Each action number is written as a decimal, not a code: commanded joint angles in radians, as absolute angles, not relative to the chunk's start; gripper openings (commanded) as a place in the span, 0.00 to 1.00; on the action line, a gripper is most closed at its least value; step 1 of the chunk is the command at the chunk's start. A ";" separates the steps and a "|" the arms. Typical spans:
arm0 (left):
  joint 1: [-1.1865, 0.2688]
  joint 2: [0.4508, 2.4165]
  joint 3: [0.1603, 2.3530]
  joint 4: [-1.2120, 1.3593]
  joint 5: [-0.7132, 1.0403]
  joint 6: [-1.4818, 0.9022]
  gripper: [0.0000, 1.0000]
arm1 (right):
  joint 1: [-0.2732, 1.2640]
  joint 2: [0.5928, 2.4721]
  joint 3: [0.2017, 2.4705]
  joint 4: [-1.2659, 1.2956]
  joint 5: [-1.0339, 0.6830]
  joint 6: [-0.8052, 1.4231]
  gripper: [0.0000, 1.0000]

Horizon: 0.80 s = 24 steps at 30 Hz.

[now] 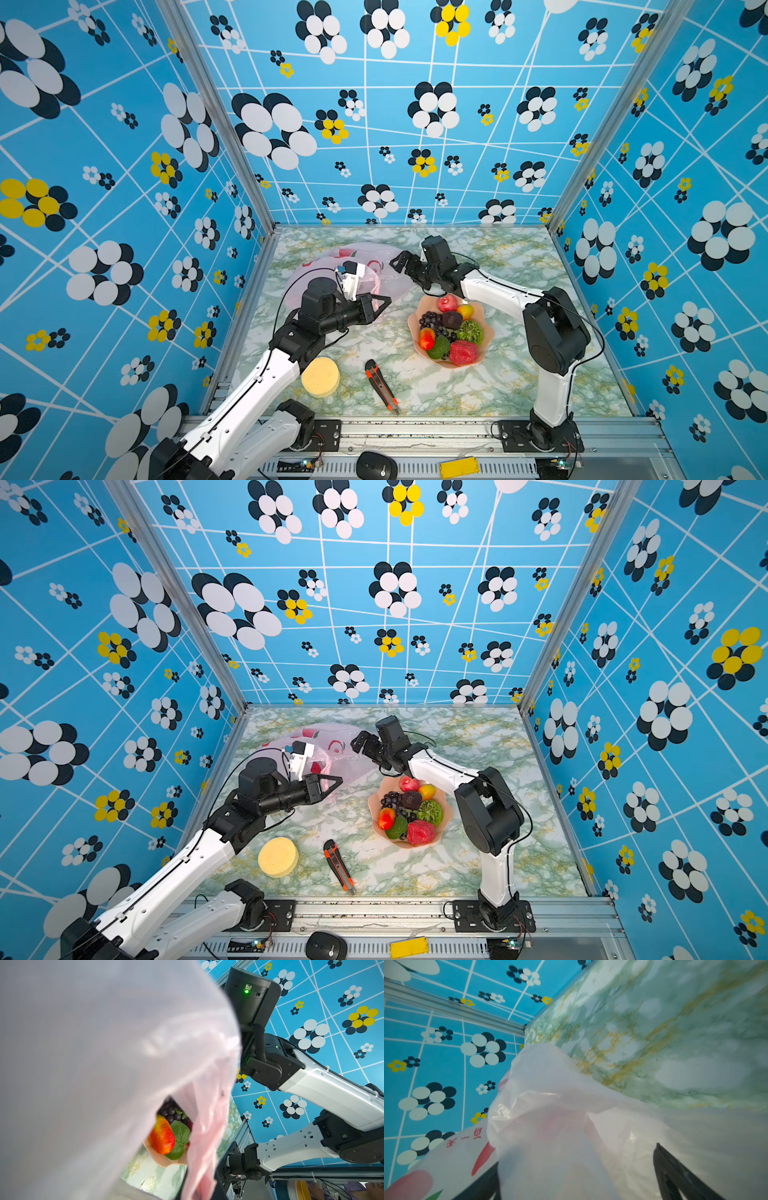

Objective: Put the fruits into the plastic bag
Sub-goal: 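Open the right gripper inside the bag and withdraw it upward, then move the right gripper back down over the fruit bowl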

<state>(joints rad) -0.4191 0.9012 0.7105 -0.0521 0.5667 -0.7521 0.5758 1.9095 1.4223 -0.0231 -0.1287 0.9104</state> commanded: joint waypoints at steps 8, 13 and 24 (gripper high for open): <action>-0.358 0.881 0.664 -0.022 0.622 -0.785 0.00 | 0.480 1.726 1.421 -0.019 0.017 0.826 0.99; -0.360 0.929 0.674 0.006 0.621 -0.785 0.00 | 0.465 1.624 1.362 -0.011 0.035 0.813 0.99; -0.434 0.972 0.715 -0.098 0.511 -0.752 0.00 | 0.473 1.521 1.266 -0.162 -0.283 0.819 0.99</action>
